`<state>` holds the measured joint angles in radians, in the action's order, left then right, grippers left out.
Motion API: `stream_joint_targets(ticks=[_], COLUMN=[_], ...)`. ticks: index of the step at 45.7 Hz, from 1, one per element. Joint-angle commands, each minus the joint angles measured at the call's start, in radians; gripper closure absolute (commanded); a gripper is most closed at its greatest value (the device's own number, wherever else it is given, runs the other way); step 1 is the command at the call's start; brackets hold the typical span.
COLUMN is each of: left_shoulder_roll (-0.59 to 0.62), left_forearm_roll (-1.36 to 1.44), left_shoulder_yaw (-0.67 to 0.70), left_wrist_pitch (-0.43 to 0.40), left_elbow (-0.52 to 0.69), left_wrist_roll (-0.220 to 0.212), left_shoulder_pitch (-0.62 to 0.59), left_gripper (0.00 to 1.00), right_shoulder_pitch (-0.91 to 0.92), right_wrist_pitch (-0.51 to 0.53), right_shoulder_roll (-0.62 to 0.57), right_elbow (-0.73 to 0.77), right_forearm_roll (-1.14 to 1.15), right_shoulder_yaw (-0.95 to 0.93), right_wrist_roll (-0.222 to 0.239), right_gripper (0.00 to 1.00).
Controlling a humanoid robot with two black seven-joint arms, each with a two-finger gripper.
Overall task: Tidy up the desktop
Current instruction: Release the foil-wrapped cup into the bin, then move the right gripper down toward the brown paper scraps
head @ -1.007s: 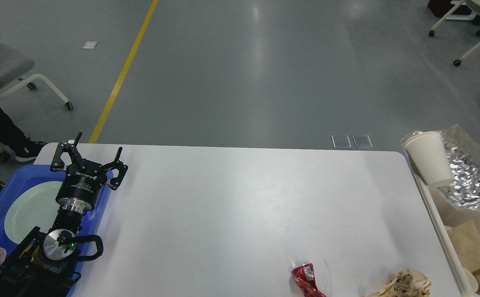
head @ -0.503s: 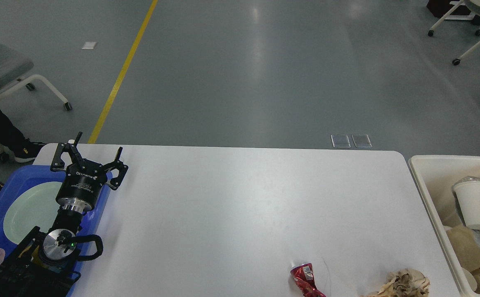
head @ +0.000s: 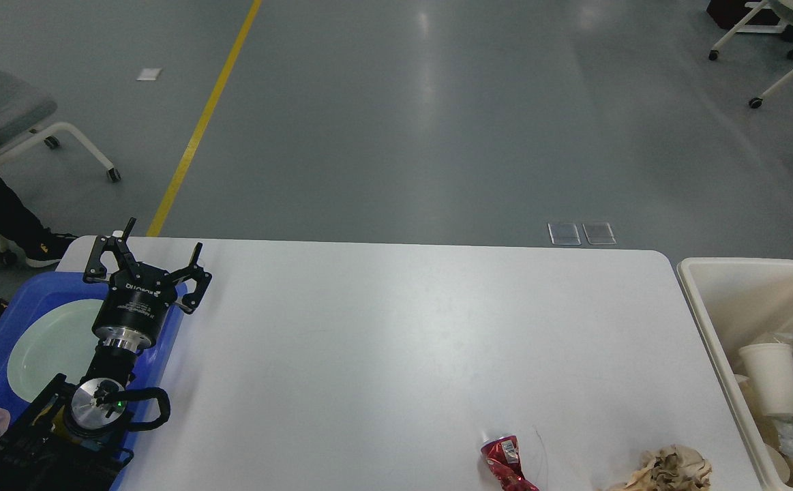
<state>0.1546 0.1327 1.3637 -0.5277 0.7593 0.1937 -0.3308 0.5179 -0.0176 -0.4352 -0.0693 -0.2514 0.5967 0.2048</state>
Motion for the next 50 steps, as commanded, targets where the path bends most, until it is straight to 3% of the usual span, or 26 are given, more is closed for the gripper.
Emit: stream_joint_targets(ticks=[1,3,6,7,8,30,36,45,50], left_shoulder_roll=[0.0,0.0,0.0,0.0,0.0,0.0,0.0,0.0,0.0], left_forearm_roll=[-0.001,0.001,-0.001,-0.001,0.001,-0.001,-0.001,-0.001,-0.001], left_shoulder_yaw=[0.0,0.0,0.0,0.0,0.0,0.0,0.0,0.0,0.0], left_wrist_pitch=[0.0,0.0,0.0,0.0,0.0,0.0,0.0,0.0,0.0], left_elbow=[0.0,0.0,0.0,0.0,0.0,0.0,0.0,0.0,0.0], left_wrist_roll=[0.001,0.0,0.0,0.001,0.0,0.0,0.001,0.0,0.0], left_shoulder_pitch=[0.001,-0.001,-0.001,-0.001,-0.001,-0.001,-0.001,-0.001,-0.001], left_gripper=[0.01,0.01,0.01,0.01,0.01,0.01,0.01,0.01,0.01], right_shoulder_pitch=[-0.001,-0.002,-0.001,-0.001,-0.001,0.005,0.057,0.264,0.396], right_wrist_pitch=[-0.001,-0.002,-0.021,-0.034,-0.047,-0.055,-0.032,0.077,0.119], right_shoulder_roll=[0.013,0.015,0.013,0.012,0.012,0.009,0.012,-0.02,-0.056], right_elbow=[0.0,0.0,0.005,0.006,0.005,-0.009,-0.015,-0.182,-0.348], right_forearm_roll=[0.004,0.009,0.009,0.007,0.007,0.018,0.06,0.159,0.217], right_shoulder_yaw=[0.002,0.003,0.003,0.003,0.003,0.014,0.118,0.357,0.469], right_wrist_roll=[0.001,-0.001,-0.002,-0.002,-0.002,-0.002,0.002,0.004,0.004], right_gripper=[1.0,0.94,0.23,0.03,0.0,0.0,0.0,0.0,0.0])
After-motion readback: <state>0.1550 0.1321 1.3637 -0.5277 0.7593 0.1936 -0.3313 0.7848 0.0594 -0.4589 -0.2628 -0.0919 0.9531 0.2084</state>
